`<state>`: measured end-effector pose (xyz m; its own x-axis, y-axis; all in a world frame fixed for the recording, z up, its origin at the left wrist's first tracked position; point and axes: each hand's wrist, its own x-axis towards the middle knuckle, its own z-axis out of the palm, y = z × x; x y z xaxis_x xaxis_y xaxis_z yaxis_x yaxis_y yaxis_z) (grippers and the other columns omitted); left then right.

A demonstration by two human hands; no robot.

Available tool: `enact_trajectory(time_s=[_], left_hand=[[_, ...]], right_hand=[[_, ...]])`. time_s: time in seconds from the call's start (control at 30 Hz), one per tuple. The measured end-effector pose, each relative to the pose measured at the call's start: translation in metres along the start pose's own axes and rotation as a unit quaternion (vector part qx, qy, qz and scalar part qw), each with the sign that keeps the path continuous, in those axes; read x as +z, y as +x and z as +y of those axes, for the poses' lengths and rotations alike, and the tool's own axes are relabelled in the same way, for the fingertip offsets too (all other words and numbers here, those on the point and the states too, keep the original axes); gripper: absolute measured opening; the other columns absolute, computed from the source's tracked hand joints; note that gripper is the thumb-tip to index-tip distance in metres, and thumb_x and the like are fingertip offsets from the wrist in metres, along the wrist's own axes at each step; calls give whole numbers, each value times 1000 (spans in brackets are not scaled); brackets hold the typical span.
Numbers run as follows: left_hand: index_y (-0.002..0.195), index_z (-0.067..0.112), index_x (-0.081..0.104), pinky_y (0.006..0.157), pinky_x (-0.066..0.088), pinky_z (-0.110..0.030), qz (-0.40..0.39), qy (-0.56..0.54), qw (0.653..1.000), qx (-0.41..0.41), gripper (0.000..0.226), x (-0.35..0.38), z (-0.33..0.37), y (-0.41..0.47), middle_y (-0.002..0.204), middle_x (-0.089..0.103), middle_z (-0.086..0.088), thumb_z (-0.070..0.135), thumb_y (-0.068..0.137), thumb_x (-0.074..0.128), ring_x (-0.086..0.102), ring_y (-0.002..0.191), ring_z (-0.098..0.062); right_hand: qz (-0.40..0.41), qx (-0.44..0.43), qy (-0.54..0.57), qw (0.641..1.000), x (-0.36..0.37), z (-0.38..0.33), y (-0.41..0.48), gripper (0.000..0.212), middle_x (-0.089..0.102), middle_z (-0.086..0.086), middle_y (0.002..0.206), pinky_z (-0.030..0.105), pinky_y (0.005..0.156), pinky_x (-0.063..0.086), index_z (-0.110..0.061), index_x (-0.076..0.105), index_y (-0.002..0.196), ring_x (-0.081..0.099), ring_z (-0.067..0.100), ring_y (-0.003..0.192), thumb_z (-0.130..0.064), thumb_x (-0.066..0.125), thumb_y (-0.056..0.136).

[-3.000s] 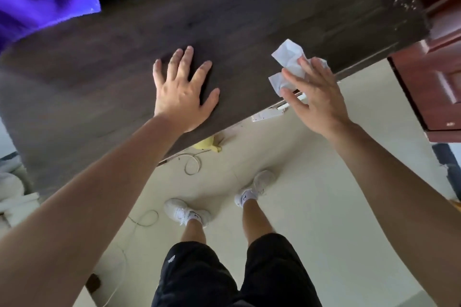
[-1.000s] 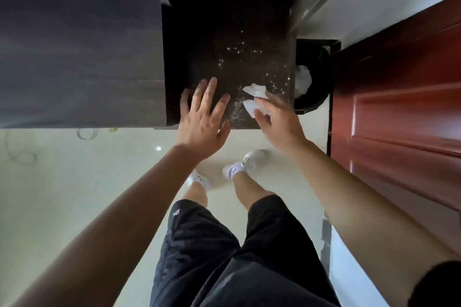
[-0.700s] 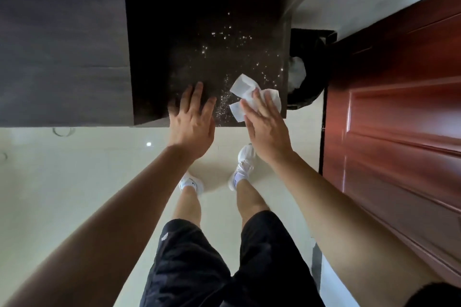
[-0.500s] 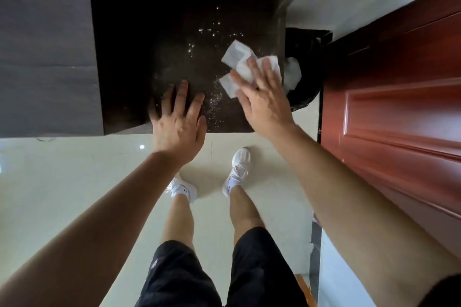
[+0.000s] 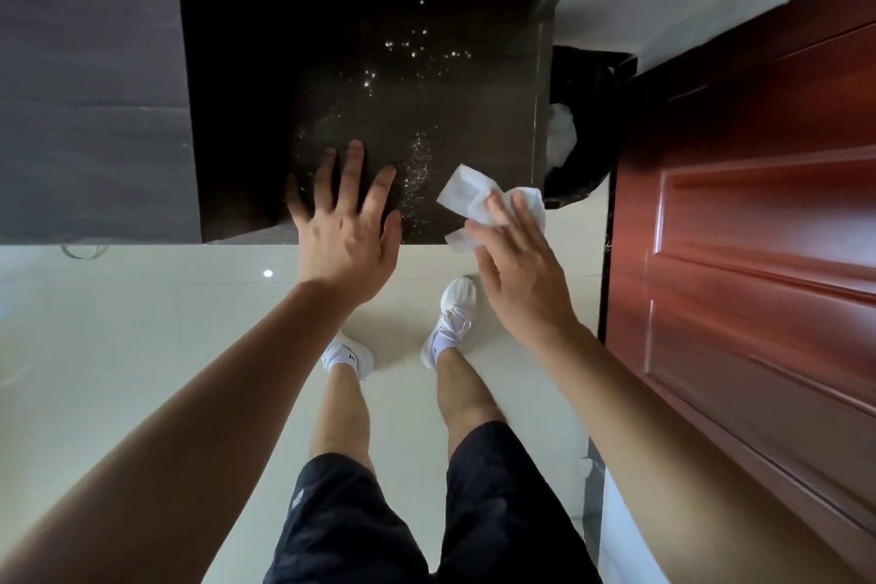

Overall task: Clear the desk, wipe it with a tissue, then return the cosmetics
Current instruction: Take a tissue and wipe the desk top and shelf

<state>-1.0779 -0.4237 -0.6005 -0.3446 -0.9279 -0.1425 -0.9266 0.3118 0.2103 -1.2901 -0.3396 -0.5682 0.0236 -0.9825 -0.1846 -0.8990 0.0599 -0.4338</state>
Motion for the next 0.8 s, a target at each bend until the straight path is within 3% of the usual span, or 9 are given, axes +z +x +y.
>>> enact_trajectory(time_s=[0.07,0.2,0.3,0.4,0.47,0.6,0.7,0.8], left_hand=[[142,25,42,108,21,-67,2,-5,1000,-2,50,1,0,-1,159,28,-10,41,95,45,25,142,-36],[142,25,42,109,21,-66,-4,-10,1000,-5,50,-1,-1,0,159,27,-9,43,95,44,25,143,-36],[142,26,42,108,22,-66,-5,-11,1000,-3,50,-2,-1,0,159,28,-8,43,95,43,26,142,-36],[142,26,43,109,22,-66,-5,-14,1000,-4,50,-3,-1,0,159,28,-8,43,95,43,25,143,-35],[141,26,43,109,21,-66,-8,-15,1000,-6,49,-4,0,0,159,28,-8,43,95,44,25,143,-35],[142,26,43,110,20,-65,-13,-18,1000,-8,50,-4,0,0,160,27,-7,44,95,44,25,143,-34],[142,27,43,109,21,-66,-9,-25,1000,-10,49,-1,-2,0,160,26,-6,45,96,44,24,144,-34],[142,27,42,108,20,-67,-5,-23,1000,-3,49,3,-2,0,161,24,-6,46,97,43,23,144,-34]], right_hand=[[-9,-21,-1,1000,-4,3,9,19,43,7,155,41,115,38,-12,68,114,28,32,150,-16,55,102],[4,-49,-14,999,-16,11,73,19,45,13,153,48,119,31,-2,67,105,31,43,146,-17,56,102],[31,-12,-45,998,-27,12,146,33,38,10,158,50,119,31,-9,63,127,26,40,149,-29,52,103],[29,20,-71,997,-27,6,189,49,25,9,164,48,124,18,-20,42,151,14,40,152,-37,42,105],[25,29,-73,997,-21,0,181,50,22,8,165,46,125,17,-20,37,154,12,40,152,-35,40,106],[44,2,-9,999,-6,-5,94,48,37,15,157,52,120,27,-7,48,147,24,42,149,-23,54,102],[39,24,31,999,-3,-1,48,61,39,13,157,51,116,36,-2,38,151,26,36,150,-24,61,100],[27,26,36,999,-7,4,66,72,35,15,159,52,114,39,3,28,153,27,37,149,-29,63,98]])
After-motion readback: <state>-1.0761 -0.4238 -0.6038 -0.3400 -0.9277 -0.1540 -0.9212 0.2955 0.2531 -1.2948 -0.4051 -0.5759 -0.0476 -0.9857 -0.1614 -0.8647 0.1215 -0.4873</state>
